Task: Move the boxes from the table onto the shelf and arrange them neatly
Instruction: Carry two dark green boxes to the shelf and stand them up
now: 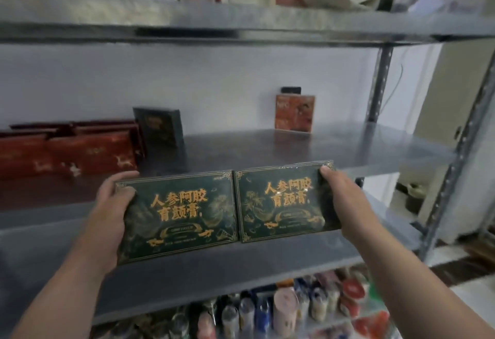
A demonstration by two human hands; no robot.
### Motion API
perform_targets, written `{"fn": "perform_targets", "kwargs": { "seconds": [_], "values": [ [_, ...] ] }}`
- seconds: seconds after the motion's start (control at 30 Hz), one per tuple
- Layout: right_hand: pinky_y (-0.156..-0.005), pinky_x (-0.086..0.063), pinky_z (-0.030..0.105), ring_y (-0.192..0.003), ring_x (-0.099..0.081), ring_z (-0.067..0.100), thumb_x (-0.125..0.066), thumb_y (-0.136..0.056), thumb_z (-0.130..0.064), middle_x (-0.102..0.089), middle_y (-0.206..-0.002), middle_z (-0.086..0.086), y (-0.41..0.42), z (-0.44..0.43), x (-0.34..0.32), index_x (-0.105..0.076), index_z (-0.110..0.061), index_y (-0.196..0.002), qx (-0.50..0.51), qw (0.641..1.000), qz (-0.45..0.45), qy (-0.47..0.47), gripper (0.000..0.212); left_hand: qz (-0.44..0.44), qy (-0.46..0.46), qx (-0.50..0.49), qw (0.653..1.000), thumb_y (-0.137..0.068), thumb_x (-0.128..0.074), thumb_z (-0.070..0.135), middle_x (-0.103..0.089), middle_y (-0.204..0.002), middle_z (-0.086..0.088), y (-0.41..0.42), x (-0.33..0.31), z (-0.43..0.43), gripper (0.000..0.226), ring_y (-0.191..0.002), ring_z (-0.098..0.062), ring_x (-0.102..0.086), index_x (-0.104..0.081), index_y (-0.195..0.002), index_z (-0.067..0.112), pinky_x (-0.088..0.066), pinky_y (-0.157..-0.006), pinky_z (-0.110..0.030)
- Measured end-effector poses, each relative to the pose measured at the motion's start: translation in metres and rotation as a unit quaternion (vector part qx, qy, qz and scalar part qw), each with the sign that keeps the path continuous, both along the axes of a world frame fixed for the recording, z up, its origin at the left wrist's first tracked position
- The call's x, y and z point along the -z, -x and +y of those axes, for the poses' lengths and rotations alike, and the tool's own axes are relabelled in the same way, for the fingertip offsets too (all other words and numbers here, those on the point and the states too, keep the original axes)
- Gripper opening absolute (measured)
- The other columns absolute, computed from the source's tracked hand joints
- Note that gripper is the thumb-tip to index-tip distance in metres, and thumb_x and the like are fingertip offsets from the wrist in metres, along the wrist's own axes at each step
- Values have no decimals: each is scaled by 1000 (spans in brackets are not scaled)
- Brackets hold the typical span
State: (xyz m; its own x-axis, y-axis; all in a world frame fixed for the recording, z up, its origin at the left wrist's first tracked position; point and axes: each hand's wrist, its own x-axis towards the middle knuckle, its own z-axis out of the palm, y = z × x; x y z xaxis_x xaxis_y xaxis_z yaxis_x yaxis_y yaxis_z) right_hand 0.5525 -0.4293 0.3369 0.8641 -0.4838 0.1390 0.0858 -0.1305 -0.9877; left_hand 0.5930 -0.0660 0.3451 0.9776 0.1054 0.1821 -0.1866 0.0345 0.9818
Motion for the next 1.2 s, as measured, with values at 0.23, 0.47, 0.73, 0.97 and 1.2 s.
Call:
{"fn": "perform_targets", "kwargs": {
  "seconds": [0.23,0.47,0.73,0.97,1.2],
  "values": [
    [-85,-59,47,-88,-74,25,-63,-87,-61,-77,-98,2,-76,14,-39,-68,-26,-107,2,998,-54,14,40,-74,-24,-23,997,-77,-82,33,-70,-107,-9,-70,-28,17,43,-91,-33,-71,-57,-107,51,-57,-82,-58],
    [-56,-54,18,-72,-72,6,-66,-94,-38,-72,-95,-7,-146,25,-51,-61,-27,-109,-7,989,-119,92,20,-113,-63,-58,990,-82,-78,31,-70,-102,4,-144,-30,-2,44,-80,-15,-72,-50,-111,48,-58,-75,-39],
    [-83,-49,35,-96,-62,21,-68,-91,-44,-64,-108,-2,-246,11,-54,-53,-22,-124,-9,978,-106,179,43,-119,-133,-95,979,-83,-78,26,-63,-105,2,-220,-36,-37,46,-90,-19,-66,-45,-115,32,-56,-79,-38],
    [-79,-44,30,-93,-60,22,-70,-89,-44,-62,-105,1,-315,0,-58,-50,-17,-121,-55,968,-85,230,46,-124,-266,-140,946,-85,-76,26,-56,-117,0,-256,-31,-33,46,-101,-17,-59,-47,-120,25,-48,-83,-29],
    [-78,-46,30,-93,-60,21,-71,-88,-46,-62,-106,0,-366,-6,-61,-51,-14,-123,-102,959,-57,257,51,-185,-537,-203,798,-81,-75,44,-52,-124,-5,-267,-45,-41,55,-116,-26,-47,-57,-128,21,-45,-93,-38]
  ]
}}
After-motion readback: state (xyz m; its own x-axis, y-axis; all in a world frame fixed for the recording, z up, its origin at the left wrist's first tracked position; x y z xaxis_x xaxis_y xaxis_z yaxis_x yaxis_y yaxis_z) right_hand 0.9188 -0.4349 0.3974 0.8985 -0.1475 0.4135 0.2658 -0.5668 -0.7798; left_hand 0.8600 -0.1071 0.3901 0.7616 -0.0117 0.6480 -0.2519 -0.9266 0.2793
